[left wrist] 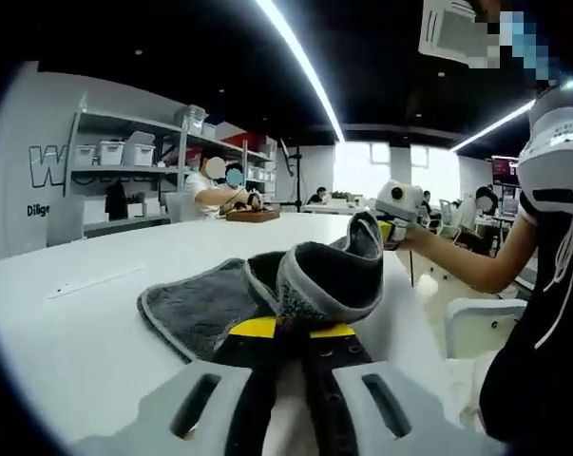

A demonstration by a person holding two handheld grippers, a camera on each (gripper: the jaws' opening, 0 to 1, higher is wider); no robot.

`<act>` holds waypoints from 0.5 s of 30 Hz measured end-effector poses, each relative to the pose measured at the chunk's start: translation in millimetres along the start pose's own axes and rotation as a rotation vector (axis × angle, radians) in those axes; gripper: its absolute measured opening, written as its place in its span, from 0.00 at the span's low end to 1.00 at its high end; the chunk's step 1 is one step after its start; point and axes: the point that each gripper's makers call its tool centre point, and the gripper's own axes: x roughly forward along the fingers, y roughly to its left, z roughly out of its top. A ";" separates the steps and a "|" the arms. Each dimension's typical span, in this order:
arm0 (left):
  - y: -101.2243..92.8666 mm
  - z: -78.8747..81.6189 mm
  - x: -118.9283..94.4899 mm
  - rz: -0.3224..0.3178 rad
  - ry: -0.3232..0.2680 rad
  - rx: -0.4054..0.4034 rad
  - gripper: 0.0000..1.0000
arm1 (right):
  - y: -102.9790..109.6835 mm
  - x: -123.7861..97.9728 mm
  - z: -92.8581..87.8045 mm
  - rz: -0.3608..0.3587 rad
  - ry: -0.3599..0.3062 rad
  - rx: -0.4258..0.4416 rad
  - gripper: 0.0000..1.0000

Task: Open the folded towel by lifting each exposed corner and separating the folded layers until the towel lies flat within the target outline without major curled edges

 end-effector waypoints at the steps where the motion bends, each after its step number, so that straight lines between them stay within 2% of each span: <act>1: -3.1 -4.5 -1.1 -0.002 0.008 -0.002 0.07 | 2.5 -0.8 -2.3 0.002 0.006 0.003 0.01; 15: -11.4 -14.2 -3.0 -0.023 0.025 -0.012 0.07 | 10.1 -3.8 -10.1 0.013 0.030 0.011 0.01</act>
